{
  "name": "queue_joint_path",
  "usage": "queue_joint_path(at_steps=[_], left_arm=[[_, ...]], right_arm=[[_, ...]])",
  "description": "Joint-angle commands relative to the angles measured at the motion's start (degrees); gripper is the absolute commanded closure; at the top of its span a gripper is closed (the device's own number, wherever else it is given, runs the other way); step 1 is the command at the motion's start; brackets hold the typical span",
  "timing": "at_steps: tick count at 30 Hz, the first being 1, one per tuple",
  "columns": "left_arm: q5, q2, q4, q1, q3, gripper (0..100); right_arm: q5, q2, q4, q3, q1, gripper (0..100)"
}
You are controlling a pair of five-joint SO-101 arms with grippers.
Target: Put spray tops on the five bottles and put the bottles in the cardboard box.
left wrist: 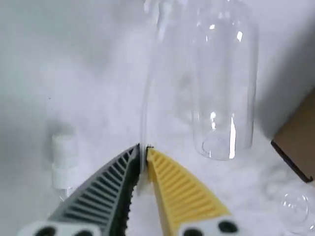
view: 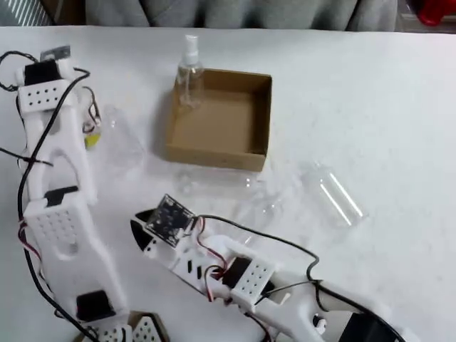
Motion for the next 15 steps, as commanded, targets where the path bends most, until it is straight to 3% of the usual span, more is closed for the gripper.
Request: queue_joint_path(at_steps=[1, 8, 15], left_arm=[[-4.75, -7.08, -4.92, 1.10, 6.68, 97], [-3.60, -9.01, -5.63, 1.10, 9.05, 71], [-3.34, -13.76, -4.48, 2.59, 8.88, 71]], right_arm=[[0.62, -0.22, -0.04, -3.25, -0.40, 98.3], [0.62, -0.22, -0.04, -3.25, -0.31, 98.3], [0.62, -0.22, -0.04, -3.25, -0.22, 98.3]])
